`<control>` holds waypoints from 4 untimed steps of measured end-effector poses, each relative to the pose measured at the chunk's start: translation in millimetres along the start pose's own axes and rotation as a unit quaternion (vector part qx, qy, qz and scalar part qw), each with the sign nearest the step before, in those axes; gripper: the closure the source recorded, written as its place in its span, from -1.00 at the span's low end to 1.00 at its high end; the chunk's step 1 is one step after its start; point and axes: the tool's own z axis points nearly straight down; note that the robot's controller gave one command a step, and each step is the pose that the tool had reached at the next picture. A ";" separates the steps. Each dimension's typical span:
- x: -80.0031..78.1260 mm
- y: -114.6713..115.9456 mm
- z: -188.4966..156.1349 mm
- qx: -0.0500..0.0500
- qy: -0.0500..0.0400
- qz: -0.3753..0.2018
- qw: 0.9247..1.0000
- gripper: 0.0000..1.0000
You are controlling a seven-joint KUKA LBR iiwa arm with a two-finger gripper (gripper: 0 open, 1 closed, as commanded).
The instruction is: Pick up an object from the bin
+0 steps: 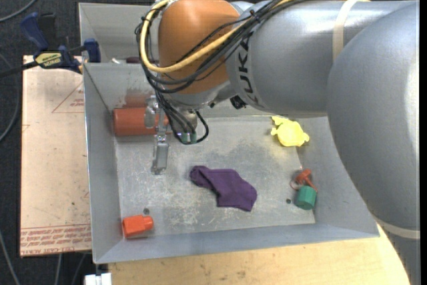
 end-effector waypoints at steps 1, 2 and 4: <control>-1.1 -1.1 -4.8 -0.001 -0.003 0.001 1.000 -1.00; -3.7 -37.1 10.4 -0.002 -0.003 0.025 1.000 -1.00; -7.8 -95.7 51.4 -0.003 -0.004 -0.043 0.999 1.00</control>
Offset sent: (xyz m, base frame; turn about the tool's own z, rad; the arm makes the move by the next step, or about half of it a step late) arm 0.0080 -0.1022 -0.0374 0.1307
